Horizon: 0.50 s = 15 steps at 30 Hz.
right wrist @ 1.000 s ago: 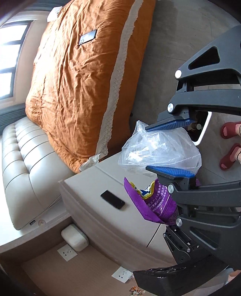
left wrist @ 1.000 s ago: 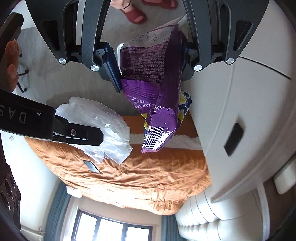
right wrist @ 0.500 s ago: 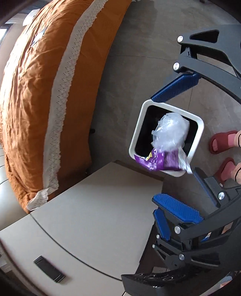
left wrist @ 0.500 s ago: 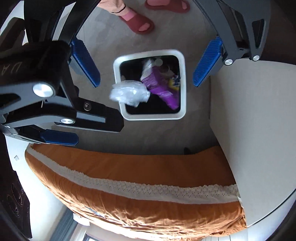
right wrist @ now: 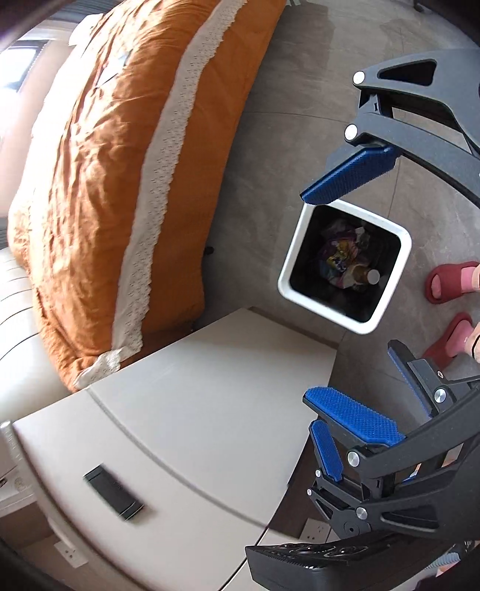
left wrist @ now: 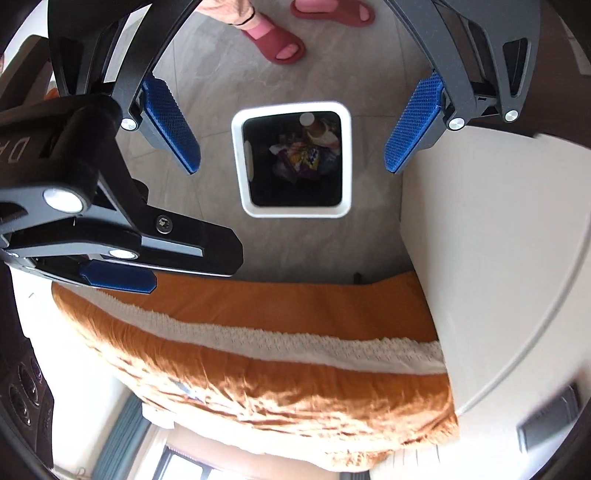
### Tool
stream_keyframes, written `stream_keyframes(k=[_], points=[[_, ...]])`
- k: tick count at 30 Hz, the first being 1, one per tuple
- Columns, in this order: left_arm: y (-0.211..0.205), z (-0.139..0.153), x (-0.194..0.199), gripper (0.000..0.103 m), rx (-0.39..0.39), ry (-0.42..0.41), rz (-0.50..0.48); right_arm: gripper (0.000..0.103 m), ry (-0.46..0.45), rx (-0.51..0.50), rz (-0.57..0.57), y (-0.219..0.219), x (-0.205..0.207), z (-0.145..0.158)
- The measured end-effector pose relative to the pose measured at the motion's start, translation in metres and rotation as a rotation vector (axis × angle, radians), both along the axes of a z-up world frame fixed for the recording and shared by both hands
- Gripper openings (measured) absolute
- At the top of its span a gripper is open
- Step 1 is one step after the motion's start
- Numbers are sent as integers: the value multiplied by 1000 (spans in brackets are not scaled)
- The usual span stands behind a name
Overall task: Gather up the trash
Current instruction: 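Move both open tools back over the desk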
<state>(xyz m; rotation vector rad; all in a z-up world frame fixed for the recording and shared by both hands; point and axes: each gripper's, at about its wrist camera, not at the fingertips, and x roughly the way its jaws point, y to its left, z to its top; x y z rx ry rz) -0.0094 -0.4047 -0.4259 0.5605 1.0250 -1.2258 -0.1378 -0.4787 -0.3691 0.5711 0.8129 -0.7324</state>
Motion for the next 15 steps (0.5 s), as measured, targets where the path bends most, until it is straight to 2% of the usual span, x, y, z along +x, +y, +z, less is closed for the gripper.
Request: stream_keyframes(k=[8,15], points=[[25,103,7,98,-105,-32,89,98,-97,-99,36,22,6,104],[61,194,16,98,-202,-112,221,98,-201,-189,117,46,21,187]])
